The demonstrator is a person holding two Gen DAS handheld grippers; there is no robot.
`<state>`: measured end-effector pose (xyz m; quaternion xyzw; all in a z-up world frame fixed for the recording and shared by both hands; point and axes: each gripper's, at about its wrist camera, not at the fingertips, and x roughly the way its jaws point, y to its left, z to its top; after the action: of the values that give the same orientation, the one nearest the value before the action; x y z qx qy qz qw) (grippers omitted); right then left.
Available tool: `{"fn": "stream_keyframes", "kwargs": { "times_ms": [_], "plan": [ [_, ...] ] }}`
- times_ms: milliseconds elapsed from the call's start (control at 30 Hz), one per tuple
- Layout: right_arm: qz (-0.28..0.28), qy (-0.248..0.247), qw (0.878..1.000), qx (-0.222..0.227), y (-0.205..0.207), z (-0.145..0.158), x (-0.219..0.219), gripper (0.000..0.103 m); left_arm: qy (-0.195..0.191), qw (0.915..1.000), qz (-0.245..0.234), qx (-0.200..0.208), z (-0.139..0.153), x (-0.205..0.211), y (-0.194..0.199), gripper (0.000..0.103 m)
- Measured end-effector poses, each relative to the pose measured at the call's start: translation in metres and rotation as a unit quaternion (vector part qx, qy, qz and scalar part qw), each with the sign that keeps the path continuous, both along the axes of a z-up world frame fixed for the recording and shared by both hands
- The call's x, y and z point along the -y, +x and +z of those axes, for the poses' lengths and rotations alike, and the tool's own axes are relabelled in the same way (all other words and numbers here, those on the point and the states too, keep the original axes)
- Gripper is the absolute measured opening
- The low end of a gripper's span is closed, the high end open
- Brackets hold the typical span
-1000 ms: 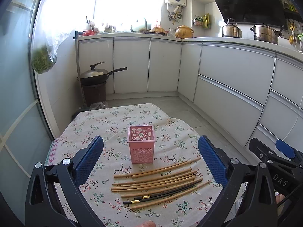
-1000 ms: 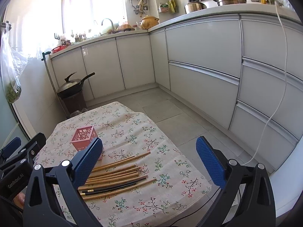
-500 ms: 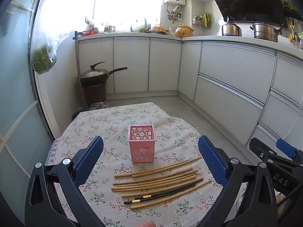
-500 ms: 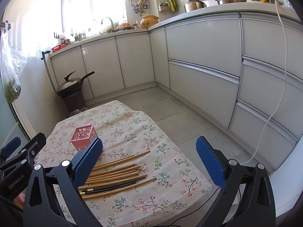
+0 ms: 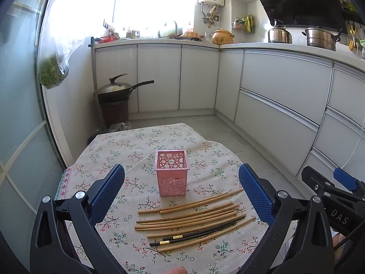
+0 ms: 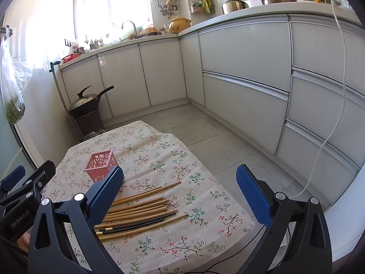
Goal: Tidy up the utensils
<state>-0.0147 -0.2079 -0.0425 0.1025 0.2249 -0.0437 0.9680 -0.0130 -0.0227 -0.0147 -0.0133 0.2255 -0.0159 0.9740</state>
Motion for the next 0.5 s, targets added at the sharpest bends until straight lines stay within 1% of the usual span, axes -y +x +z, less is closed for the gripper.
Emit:
{"fn": "stream_keyframes", "kwargs": {
  "times_ms": [333, 500],
  "plan": [
    [0.000, 0.003, 1.000, 0.001, 0.0000, -0.0003, 0.0008, 0.096, 0.001, 1.0000, -0.001, -0.001, -0.0007, -0.0014, 0.0004, 0.096],
    [-0.005, -0.020, 1.000, -0.003, 0.0012, -0.0016, -0.0021, 0.096, -0.002, 1.0000, 0.003, -0.004, -0.0044, -0.0075, 0.0018, 0.096]
  ]
}}
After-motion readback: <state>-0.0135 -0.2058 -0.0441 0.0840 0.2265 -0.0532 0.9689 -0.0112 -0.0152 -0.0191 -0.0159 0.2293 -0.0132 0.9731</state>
